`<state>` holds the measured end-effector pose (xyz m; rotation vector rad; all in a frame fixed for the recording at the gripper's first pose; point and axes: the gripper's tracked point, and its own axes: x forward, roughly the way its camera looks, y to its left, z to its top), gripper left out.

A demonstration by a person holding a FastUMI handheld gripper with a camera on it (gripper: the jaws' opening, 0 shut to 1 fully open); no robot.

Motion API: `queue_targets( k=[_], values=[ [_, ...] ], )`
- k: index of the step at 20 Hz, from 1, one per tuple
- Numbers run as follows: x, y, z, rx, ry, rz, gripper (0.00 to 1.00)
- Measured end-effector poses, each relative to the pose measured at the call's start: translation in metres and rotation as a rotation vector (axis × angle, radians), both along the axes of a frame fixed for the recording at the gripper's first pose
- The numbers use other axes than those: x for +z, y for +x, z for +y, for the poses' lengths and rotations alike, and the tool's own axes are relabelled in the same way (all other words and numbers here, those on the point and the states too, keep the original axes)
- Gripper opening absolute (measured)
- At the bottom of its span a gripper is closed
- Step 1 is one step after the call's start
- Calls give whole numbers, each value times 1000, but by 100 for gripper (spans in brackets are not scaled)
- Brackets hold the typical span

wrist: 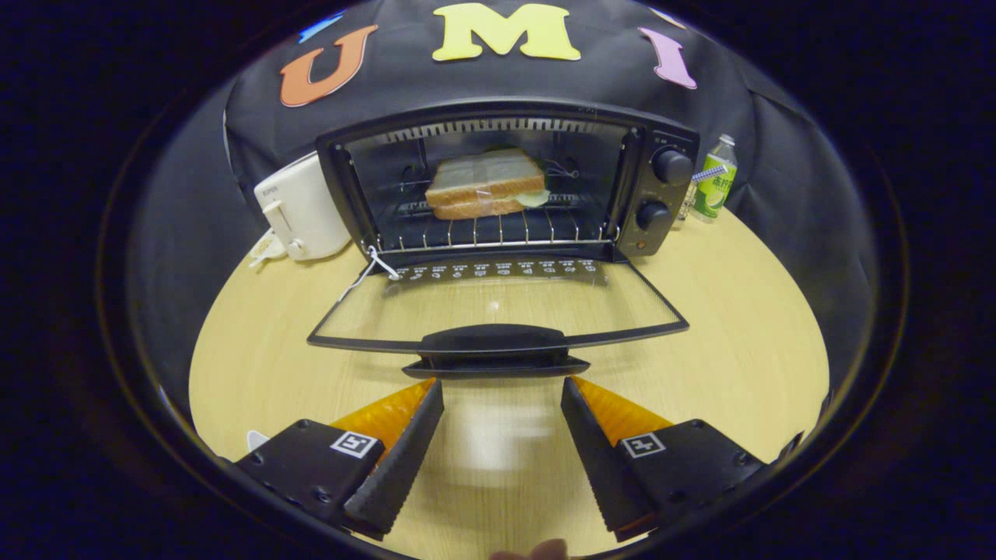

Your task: Open the toaster oven, put the food inside, and close the toaster oven door.

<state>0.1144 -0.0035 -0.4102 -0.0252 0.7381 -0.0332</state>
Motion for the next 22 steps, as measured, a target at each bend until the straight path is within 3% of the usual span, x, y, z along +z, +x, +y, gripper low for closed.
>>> queue_targets(
  k=[9, 14, 22],
  values=[
    [63, 9, 5, 39, -61, -167, 98],
    [100, 20, -5, 12, -54, -233, 99],
    [248, -25, 8, 27, -13, -482, 98]
  ],
)
